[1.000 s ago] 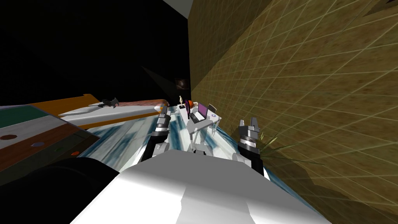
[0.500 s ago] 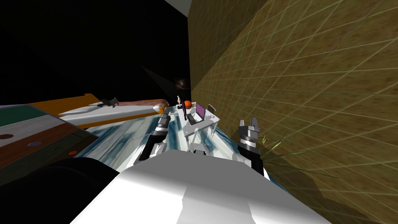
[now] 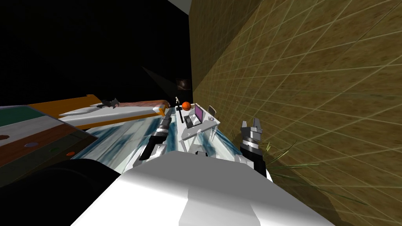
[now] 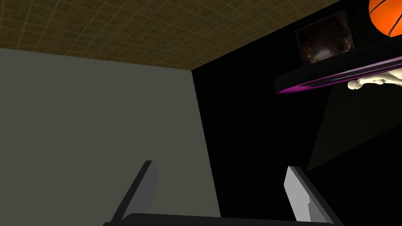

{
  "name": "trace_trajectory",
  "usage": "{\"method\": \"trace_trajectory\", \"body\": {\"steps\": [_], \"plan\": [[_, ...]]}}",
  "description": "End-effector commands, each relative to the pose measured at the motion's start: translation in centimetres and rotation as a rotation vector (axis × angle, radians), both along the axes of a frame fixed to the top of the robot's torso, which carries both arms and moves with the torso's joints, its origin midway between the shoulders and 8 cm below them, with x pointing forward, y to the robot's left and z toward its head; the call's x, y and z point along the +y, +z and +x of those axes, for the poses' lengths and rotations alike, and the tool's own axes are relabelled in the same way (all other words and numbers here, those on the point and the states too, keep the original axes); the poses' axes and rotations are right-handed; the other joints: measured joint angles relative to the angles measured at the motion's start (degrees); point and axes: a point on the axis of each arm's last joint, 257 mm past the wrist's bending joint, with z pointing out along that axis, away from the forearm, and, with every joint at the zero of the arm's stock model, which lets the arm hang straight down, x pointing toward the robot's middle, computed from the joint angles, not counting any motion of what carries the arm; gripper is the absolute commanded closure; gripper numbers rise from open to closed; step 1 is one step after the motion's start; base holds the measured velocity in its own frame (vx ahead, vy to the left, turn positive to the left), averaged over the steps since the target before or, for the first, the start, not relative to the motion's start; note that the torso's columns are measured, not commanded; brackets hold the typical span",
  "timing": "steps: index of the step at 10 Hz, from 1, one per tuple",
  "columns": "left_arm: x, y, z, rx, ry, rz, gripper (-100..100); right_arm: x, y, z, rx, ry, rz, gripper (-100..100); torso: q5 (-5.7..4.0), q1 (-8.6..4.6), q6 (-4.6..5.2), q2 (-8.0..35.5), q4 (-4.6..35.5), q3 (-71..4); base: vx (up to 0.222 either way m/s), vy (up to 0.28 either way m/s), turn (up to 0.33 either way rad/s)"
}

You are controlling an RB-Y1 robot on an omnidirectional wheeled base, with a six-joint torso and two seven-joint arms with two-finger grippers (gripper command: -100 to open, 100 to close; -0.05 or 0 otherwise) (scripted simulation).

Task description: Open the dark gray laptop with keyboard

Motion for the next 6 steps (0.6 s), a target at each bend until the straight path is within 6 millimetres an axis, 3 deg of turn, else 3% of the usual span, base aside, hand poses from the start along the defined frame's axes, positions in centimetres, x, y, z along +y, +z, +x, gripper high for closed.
{"method": "trace_trajectory", "body": {"steps": [1,6], "plan": [[1.2,-1.2,0.5,0.051,0.041,0.026,-100,0.0,0.0,0.0,0.0,0.0,0.0,0,0.01,-0.02,0.0,-0.06,-0.01,-0.03,0.124,-0.147,0.056],[3.8,-3.7,1.0,0.149,0.124,0.065,-100,0.0,0.0,0.0,0.0,0.0,0.0,0,-0.01,-0.06,0.0,-0.03,-0.01,-0.02,0.135,-0.196,0.055]]}}
